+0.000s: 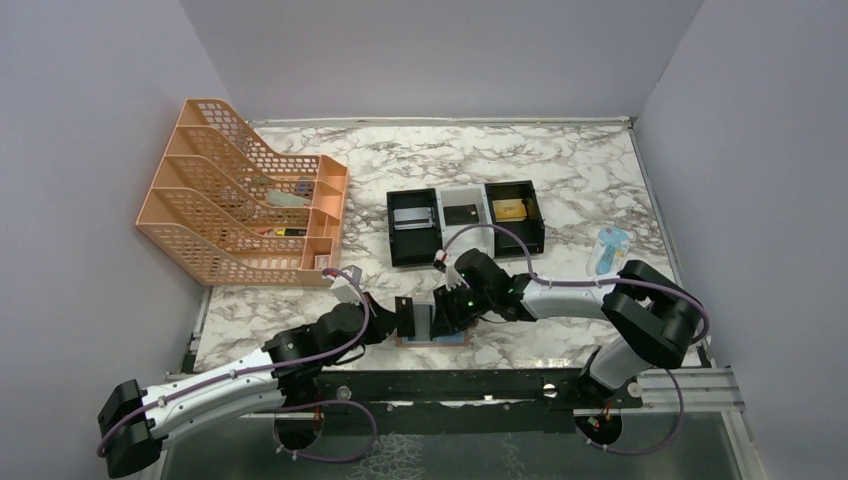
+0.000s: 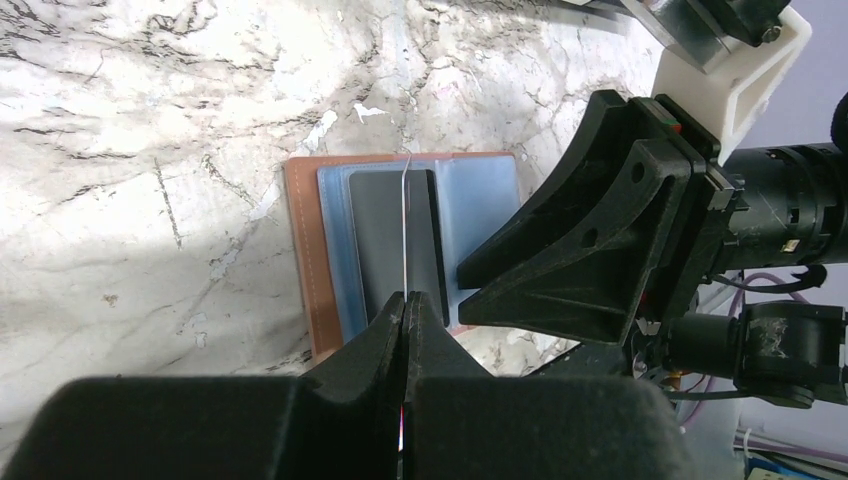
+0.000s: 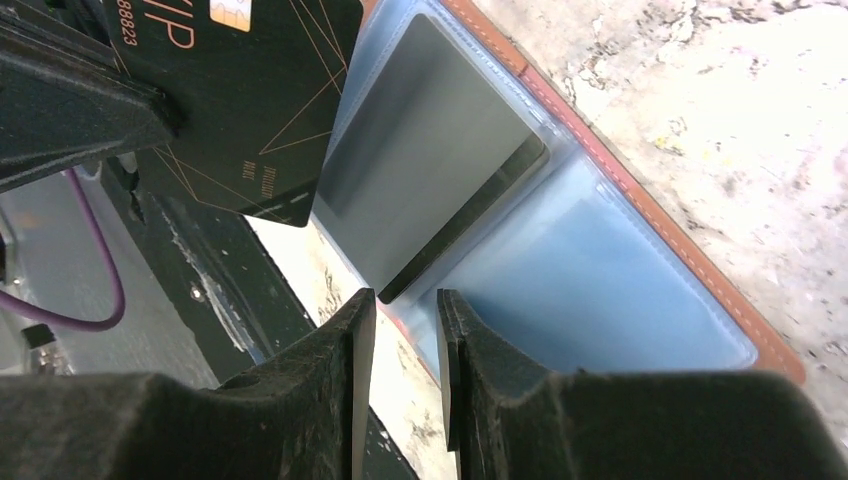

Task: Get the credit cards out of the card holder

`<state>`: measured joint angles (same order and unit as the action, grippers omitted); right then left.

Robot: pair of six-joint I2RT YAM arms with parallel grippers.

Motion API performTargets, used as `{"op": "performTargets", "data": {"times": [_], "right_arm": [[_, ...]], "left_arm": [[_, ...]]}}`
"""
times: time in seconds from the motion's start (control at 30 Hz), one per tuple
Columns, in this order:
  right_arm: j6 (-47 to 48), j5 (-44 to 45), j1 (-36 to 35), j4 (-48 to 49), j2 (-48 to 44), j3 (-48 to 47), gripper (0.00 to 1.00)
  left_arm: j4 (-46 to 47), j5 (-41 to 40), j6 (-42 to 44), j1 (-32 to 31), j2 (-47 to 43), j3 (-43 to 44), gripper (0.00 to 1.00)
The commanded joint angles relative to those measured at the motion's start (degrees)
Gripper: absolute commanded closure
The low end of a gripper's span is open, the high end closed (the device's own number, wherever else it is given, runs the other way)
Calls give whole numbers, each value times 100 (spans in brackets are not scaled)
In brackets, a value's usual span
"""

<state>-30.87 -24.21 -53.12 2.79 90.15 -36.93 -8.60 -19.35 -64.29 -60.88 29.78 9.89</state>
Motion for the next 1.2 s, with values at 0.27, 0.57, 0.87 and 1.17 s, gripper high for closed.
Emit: {"op": "performTargets", "data": {"times": [0.27,0.57,0.87,1.17], "right_arm": [[-148,561,4,-126,-491,-249,70],[-685,-104,943,893,-1152,584,55],[-1472,749,1331,2595,-2843,2204,30],[-1134,155,1331,3201,-3360,2631,31]], "left_arm": [[317,68,69,-29,128,169,100],[1550,492,107,-29,499,-172,100],[2775,1001,337,44,893,-374,100],[3581,1751,498,387,1057,-463,100]]}}
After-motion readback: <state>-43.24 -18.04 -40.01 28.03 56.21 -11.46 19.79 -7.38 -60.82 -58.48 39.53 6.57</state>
